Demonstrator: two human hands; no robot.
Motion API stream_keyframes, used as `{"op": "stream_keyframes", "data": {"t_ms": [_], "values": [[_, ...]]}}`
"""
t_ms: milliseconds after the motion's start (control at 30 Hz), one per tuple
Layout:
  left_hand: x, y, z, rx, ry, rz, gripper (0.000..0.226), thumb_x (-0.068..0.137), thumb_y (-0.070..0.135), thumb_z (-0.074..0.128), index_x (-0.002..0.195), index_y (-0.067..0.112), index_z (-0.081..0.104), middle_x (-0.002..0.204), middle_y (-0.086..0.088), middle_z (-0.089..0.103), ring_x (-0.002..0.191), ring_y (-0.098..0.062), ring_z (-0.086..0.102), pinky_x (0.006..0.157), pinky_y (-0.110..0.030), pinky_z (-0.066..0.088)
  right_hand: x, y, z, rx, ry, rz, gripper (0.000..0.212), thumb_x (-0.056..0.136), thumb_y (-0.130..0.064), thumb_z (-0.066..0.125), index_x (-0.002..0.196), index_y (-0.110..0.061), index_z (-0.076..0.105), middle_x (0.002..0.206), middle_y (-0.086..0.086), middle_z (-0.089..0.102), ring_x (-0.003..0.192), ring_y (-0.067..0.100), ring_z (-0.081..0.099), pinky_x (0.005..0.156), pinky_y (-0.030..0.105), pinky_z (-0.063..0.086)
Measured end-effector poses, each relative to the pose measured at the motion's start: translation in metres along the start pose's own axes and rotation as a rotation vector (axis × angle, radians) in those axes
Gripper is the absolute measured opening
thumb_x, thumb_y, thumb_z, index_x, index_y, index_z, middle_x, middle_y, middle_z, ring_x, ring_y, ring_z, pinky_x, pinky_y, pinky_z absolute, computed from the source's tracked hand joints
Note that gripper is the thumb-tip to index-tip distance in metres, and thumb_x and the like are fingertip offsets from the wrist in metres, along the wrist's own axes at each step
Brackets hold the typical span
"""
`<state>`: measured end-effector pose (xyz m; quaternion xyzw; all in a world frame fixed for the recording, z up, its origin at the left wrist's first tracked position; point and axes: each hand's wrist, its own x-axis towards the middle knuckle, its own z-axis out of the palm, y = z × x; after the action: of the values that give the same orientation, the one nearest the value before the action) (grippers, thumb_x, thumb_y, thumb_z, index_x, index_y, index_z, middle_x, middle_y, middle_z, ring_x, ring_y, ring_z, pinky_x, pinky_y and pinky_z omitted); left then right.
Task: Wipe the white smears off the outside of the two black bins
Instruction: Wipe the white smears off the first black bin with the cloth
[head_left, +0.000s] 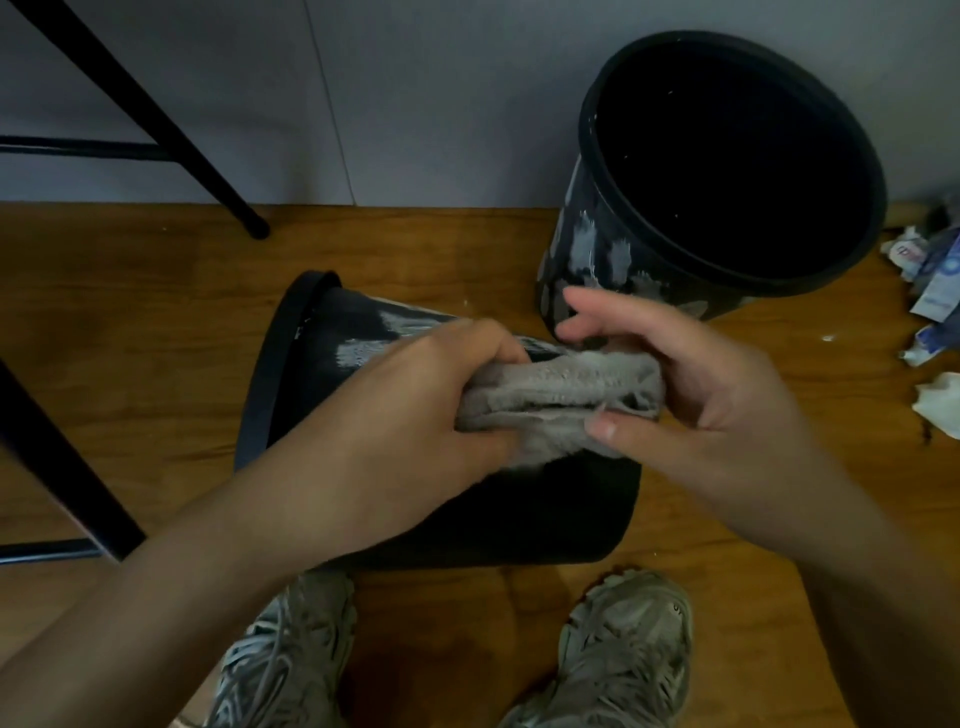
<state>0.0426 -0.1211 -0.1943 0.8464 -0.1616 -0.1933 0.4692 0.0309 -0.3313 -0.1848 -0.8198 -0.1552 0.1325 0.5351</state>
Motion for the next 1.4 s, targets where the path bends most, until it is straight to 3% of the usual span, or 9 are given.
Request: {"op": "stream_keyframes", "data": {"t_ms": [133, 333, 433, 533, 633, 933, 1067, 1200, 1400], "values": [[0.012, -0.003, 0.006, 0.469, 0.211, 0.293, 0.025, 0.078, 0.019, 0.061, 0.102, 0.021, 0.058, 0.101, 0.007, 0.054, 0.089, -0.008, 0.051, 0.067, -0.023, 0.043, 0.009, 0.014, 0.0, -0.566, 0.073, -0.133, 0.041, 0.083, -0.005, 0.059, 0.119, -0.024, 0.063, 0.105, -0.015, 0.055, 0.102, -0.002, 0.051, 0.085, 0.009, 0.04], [0.025, -0.01, 0.031, 0.788, 0.108, 0.498, 0.02, 0.087, 0.008, 0.054, 0.105, 0.011, 0.061, 0.104, -0.01, 0.056, 0.096, -0.025, 0.05, 0.079, -0.035, 0.044, -0.004, 0.061, 0.016, -0.913, 0.269, -0.243, 0.02, 0.077, 0.002, 0.058, 0.094, -0.009, 0.057, 0.094, 0.008, 0.054, 0.086, 0.022, 0.048, 0.072, 0.024, 0.037], [0.023, -0.014, 0.037, 0.849, -0.001, 0.434, 0.029, 0.081, 0.012, 0.05, 0.107, 0.015, 0.064, 0.106, -0.007, 0.057, 0.1, -0.024, 0.051, 0.083, -0.037, 0.048, -0.014, 0.072, 0.022, -0.943, 0.16, -0.132, 0.03, 0.068, 0.0, 0.066, 0.095, -0.009, 0.059, 0.096, 0.007, 0.054, 0.088, 0.024, 0.048, 0.068, 0.032, 0.041], [0.015, -0.016, 0.035, 0.794, -0.055, 0.388, 0.038, 0.077, 0.013, 0.045, 0.108, 0.016, 0.067, 0.107, -0.006, 0.059, 0.101, -0.024, 0.054, 0.079, -0.036, 0.052, -0.017, 0.064, 0.016, -0.897, 0.068, -0.14, 0.028, 0.077, -0.031, 0.059, 0.096, -0.012, 0.062, 0.099, 0.003, 0.054, 0.089, 0.021, 0.049, 0.07, 0.033, 0.041], [0.007, -0.016, 0.031, 0.689, -0.052, 0.36, 0.047, 0.079, 0.017, 0.031, 0.109, 0.016, 0.068, 0.11, -0.001, 0.061, 0.102, -0.019, 0.056, 0.077, -0.032, 0.054, -0.011, 0.054, 0.015, -0.767, 0.157, -0.166, 0.037, 0.09, -0.046, 0.053, 0.088, -0.011, 0.067, 0.096, 0.002, 0.055, 0.088, 0.016, 0.048, 0.074, 0.029, 0.038], [-0.009, -0.019, 0.02, 0.377, 0.042, 0.269, 0.034, 0.089, 0.023, 0.042, 0.115, 0.029, 0.063, 0.111, 0.016, 0.063, 0.103, 0.002, 0.057, 0.082, -0.024, 0.054, 0.0, 0.062, 0.05, -0.694, 0.257, -0.014, 0.044, 0.095, -0.035, 0.046, 0.132, -0.012, 0.054, 0.125, 0.001, 0.056, 0.118, 0.014, 0.048, 0.096, 0.026, 0.041], [-0.016, -0.039, -0.01, 0.274, 0.385, 0.173, 0.024, 0.097, 0.026, 0.048, 0.116, 0.032, 0.061, 0.107, 0.018, 0.064, 0.097, 0.006, 0.059, 0.078, -0.011, 0.05, -0.007, 0.068, 0.056, -0.682, 0.29, -0.088, 0.044, 0.09, -0.02, 0.049, 0.132, -0.007, 0.055, 0.123, 0.005, 0.055, 0.116, 0.018, 0.047, 0.096, 0.026, 0.038], [-0.011, -0.083, -0.041, 0.351, 0.663, -0.08, 0.028, 0.095, 0.025, 0.053, 0.12, 0.038, 0.054, 0.12, 0.008, 0.058, 0.111, -0.01, 0.054, 0.094, -0.035, 0.049, -0.011, 0.072, 0.053, -0.679, 0.239, -0.172, 0.045, 0.085, -0.003, 0.05, 0.129, -0.002, 0.057, 0.124, 0.008, 0.057, 0.117, 0.022, 0.05, 0.1, 0.037, 0.041], [-0.005, -0.084, -0.032, 0.252, 0.52, -0.354, 0.058, 0.096, 0.04, 0.048, 0.148, 0.025, 0.027, 0.148, -0.005, 0.037, 0.133, -0.024, 0.038, 0.101, -0.04, 0.034, -0.013, 0.078, 0.051, -0.618, 0.235, -0.215, 0.047, 0.078, -0.005, 0.042, 0.117, -0.008, 0.068, 0.123, 0.009, 0.061, 0.124, 0.028, 0.051, 0.105, 0.05, 0.038]]}}
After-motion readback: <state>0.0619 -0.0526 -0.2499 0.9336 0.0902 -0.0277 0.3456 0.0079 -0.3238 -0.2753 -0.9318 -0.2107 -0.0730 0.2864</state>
